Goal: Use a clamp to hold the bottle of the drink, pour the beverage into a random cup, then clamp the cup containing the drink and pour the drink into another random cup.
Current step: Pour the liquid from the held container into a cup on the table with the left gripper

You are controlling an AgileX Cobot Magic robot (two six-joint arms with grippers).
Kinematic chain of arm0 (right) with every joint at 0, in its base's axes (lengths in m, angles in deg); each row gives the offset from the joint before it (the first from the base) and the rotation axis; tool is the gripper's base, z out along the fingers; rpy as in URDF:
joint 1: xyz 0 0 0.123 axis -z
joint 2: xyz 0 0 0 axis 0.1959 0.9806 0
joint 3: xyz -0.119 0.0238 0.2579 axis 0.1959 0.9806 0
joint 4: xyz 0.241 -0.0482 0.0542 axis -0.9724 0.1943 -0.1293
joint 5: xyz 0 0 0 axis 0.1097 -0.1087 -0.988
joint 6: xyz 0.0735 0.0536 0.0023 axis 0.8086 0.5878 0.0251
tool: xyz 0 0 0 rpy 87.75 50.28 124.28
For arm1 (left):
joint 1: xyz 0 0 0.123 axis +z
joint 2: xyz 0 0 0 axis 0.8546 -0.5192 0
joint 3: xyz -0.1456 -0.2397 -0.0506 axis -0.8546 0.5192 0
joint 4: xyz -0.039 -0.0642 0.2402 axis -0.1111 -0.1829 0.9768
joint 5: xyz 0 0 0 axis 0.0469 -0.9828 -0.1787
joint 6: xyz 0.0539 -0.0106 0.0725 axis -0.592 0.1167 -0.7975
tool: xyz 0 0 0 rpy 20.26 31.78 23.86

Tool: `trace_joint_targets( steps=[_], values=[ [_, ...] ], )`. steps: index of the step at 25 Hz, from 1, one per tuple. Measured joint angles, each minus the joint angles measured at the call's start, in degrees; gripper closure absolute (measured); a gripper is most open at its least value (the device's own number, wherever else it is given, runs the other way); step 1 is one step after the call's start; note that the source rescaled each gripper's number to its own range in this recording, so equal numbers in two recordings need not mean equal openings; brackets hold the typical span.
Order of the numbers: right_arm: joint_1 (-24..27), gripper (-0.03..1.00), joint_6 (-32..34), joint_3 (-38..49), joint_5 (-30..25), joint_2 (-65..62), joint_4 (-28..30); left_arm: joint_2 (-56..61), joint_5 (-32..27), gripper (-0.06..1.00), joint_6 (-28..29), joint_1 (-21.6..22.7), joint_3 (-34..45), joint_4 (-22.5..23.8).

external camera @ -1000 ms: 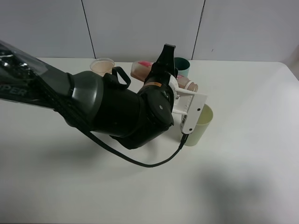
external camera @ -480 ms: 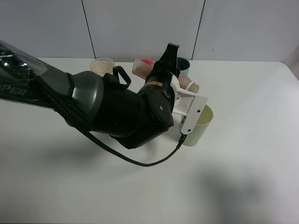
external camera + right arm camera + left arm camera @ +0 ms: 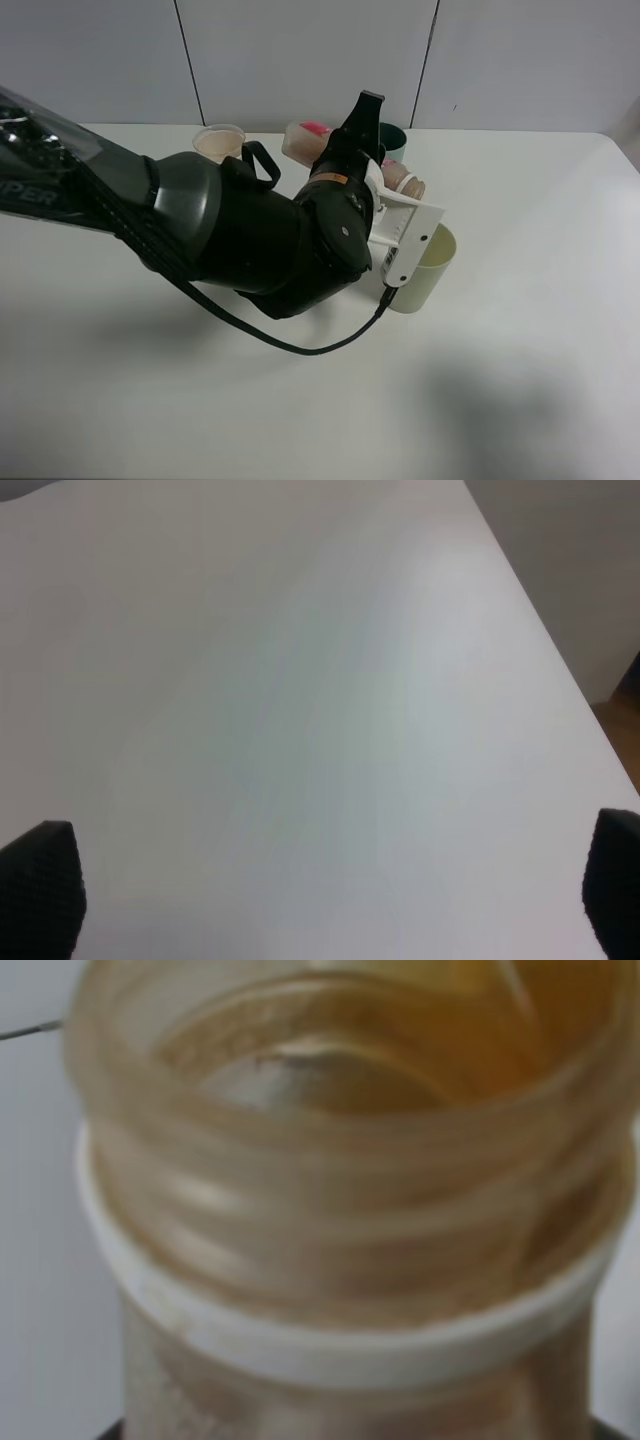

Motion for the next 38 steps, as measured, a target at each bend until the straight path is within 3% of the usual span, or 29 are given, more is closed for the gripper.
trace_joint_targets(
  steps=[18,38],
  values=[
    [0.0,-0.03,0.0,0.0,0.0,0.0,0.0,0.0,0.8,0.93,-4.1,0.0,0.0,0.4],
    [0.0,-0.03,0.0,0.0,0.0,0.0,0.0,0.0,1.3,0.93,-4.9,0.0,0.0,0.6]
  ],
)
